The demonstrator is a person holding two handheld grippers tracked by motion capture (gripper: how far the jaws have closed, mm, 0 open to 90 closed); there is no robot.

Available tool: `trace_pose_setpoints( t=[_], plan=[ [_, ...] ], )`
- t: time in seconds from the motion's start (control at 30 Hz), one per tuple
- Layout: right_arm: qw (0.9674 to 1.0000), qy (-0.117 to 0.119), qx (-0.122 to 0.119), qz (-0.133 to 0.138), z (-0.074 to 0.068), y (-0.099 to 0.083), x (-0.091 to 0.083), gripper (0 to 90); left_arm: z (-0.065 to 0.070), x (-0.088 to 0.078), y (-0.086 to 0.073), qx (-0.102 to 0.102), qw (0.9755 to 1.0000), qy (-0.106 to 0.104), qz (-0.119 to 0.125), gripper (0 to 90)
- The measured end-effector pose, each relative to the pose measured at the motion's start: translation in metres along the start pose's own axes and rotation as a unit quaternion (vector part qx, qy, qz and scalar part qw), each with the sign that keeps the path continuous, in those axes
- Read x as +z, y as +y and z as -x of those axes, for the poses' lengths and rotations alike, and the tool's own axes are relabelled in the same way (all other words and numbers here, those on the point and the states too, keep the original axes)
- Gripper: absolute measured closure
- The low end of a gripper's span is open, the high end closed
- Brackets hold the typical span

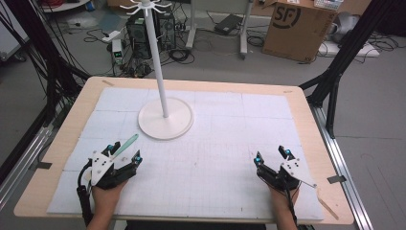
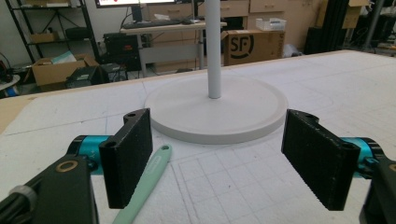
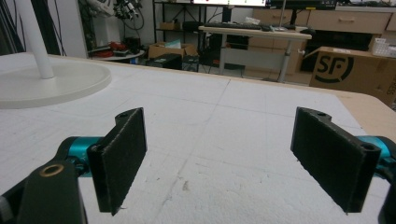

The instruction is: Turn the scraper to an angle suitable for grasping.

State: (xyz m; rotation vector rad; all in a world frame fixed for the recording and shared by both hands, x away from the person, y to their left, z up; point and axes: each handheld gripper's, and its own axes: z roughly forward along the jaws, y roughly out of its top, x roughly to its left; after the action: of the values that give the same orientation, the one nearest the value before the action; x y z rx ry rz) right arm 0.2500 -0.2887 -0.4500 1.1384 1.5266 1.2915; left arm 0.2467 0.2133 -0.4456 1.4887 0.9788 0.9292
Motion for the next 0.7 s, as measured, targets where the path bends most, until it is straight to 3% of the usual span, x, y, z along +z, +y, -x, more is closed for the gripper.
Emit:
trace_pose_setpoints(
  t=[0.33,0.7],
  plan=[
    [1.0,0.003,-0.002,0.0,0.0,-0.0001,-0.0001,17.8,0.0015,-0.0006,0.0007,0.003,0.9999,0.015,-0.001,25.0],
    [1.0,0.004,-0.001,-0.003,-0.0003,0.0001,0.0005,18.3,0.0009,-0.0001,0.0011,-0.004,0.9998,0.012,-0.015,27.7]
  ],
)
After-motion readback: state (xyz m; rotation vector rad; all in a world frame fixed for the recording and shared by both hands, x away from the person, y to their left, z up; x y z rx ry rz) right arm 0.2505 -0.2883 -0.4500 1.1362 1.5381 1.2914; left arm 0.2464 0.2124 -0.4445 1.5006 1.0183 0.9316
